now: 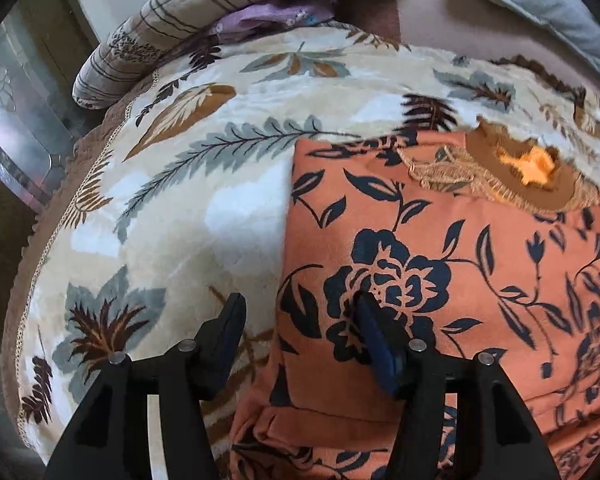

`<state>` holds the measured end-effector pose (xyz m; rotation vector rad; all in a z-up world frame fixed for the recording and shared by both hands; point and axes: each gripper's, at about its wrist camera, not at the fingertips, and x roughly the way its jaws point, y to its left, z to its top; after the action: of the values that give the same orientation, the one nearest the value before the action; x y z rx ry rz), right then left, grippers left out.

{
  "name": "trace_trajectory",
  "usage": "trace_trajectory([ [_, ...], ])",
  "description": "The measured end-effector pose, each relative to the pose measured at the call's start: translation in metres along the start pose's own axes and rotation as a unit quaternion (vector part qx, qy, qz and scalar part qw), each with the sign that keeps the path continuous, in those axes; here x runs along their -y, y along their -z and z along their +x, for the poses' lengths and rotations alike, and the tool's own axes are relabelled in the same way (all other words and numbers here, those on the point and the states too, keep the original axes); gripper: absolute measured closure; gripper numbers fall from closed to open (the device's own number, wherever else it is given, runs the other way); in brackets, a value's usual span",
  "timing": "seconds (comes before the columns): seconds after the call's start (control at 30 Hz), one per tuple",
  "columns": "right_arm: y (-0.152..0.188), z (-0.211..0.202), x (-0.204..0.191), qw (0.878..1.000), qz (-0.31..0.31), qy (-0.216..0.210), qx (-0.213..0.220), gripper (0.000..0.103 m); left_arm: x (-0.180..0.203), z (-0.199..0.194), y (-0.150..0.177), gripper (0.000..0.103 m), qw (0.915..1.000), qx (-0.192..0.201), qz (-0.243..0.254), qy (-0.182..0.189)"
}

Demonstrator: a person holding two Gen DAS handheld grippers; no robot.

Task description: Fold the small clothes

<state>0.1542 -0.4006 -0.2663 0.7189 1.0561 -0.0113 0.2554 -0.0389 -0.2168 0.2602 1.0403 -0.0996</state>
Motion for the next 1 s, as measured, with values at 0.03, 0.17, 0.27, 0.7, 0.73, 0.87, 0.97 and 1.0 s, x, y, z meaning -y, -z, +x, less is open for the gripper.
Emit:
trace_trajectory([
  [0.03, 0.0, -0.006, -0.006, 1.0, -0.005, -0.014, 0.013, 0.08, 0.0, -0.005, -0.001, 0.044, 1.0, 0.008, 0.0, 0.002],
  [0.17, 0.005, -0.015, -0.037, 0.995, -0.05, -0.068, 0.046, 0.08, 0.018, -0.031, -0.009, 0.044, 0.9976, 0.065, 0.012, 0.02],
  [0.27, 0.015, -0.003, -0.06, 0.993, -0.07, -0.098, 0.017, 0.08, 0.04, -0.03, -0.018, 0.043, 0.9969, 0.062, 0.028, 0.039],
  [0.7, 0.029, 0.004, -0.083, 0.985, -0.118, -0.125, -0.012, 0.08, 0.038, -0.015, -0.008, 0.038, 0.999, 0.026, 0.019, 0.03],
  [0.73, 0.032, 0.006, -0.086, 0.984, -0.123, -0.129, -0.022, 0.08, 0.034, -0.015, -0.005, 0.038, 0.9992, 0.025, 0.014, 0.027],
  [0.87, 0.048, 0.03, -0.092, 0.982, -0.143, -0.102, -0.068, 0.08, 0.021, -0.002, 0.015, 0.037, 0.9995, -0.012, 0.003, 0.029],
  [0.97, 0.048, 0.019, -0.095, 0.982, -0.148, -0.104, -0.059, 0.08, 0.012, -0.017, 0.02, 0.038, 0.9995, 0.0, 0.0, 0.032],
  [1.0, 0.049, 0.01, -0.094, 0.981, -0.148, -0.114, -0.05, 0.08, 0.008, -0.027, 0.022, 0.038, 0.9994, 0.01, 0.0, 0.033],
])
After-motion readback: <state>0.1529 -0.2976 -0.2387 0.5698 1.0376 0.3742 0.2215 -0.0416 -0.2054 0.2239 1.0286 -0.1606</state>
